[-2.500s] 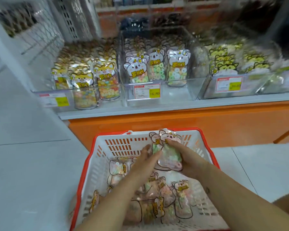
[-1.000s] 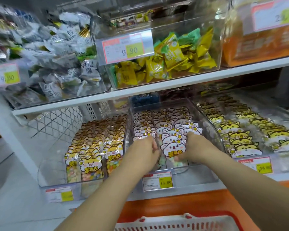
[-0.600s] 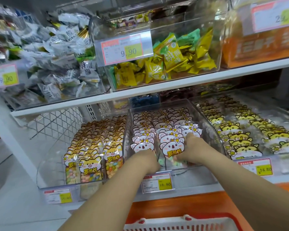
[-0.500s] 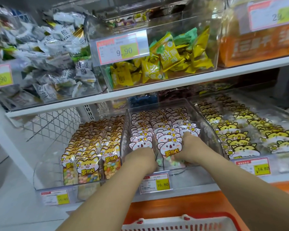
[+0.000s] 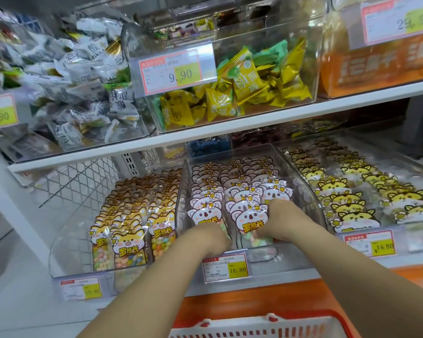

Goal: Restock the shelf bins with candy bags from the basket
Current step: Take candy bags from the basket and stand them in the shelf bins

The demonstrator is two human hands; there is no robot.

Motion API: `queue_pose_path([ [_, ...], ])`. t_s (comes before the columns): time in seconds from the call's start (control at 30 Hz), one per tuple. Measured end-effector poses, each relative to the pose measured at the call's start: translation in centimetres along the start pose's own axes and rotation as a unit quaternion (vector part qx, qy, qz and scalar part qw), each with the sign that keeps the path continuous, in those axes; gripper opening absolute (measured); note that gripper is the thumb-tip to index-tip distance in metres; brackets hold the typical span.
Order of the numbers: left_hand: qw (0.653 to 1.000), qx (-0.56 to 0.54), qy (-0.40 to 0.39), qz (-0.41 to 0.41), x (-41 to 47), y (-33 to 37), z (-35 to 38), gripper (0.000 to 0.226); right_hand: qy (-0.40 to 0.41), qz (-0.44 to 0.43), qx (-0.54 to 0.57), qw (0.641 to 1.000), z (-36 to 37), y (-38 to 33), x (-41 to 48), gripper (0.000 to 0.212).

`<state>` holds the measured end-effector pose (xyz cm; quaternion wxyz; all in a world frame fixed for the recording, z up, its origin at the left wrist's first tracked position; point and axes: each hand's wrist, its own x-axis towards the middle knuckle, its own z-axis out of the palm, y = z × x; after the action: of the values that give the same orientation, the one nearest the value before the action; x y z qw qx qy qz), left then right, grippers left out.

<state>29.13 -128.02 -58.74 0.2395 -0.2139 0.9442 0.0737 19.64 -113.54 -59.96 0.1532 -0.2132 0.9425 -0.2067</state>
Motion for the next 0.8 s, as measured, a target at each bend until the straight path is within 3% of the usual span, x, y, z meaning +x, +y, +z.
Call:
queue_pose_path([
  [0.13, 0.998, -0.001, 0.060, -0.029, -0.8, 0.5, -0.3, 0.042, 0.008, -0.011, 0.055, 0.998, 0.2, -0.2, 0.3, 0.069],
  [0.3, 0.998, 0.032, 0.055, -0.013, -1.7, 1.3, -1.4, 0.042, 0.022, -0.050, 0.088, 0.995, 0.8, -1.1, 0.7, 0.081],
  [0.53, 0.997, 0.037, 0.067, -0.011, -0.6, 0.5, -0.8, 0.042, 0.028, -0.033, 0.098, 0.994, 1.1, -0.8, 1.0, 0.045],
  [0.67, 0.996, -0.056, 0.073, -0.010, 0.0, -0.3, -0.2, 0.047, 0.026, -0.017, 0.084, 0.996, 0.4, -0.5, 0.7, 0.043],
  [0.8, 0.999, -0.030, 0.029, 0.015, 0.3, 0.1, 0.1, 0.032, -0.004, -0.038, 0.049, 0.998, 0.1, -1.0, 0.6, 0.046],
])
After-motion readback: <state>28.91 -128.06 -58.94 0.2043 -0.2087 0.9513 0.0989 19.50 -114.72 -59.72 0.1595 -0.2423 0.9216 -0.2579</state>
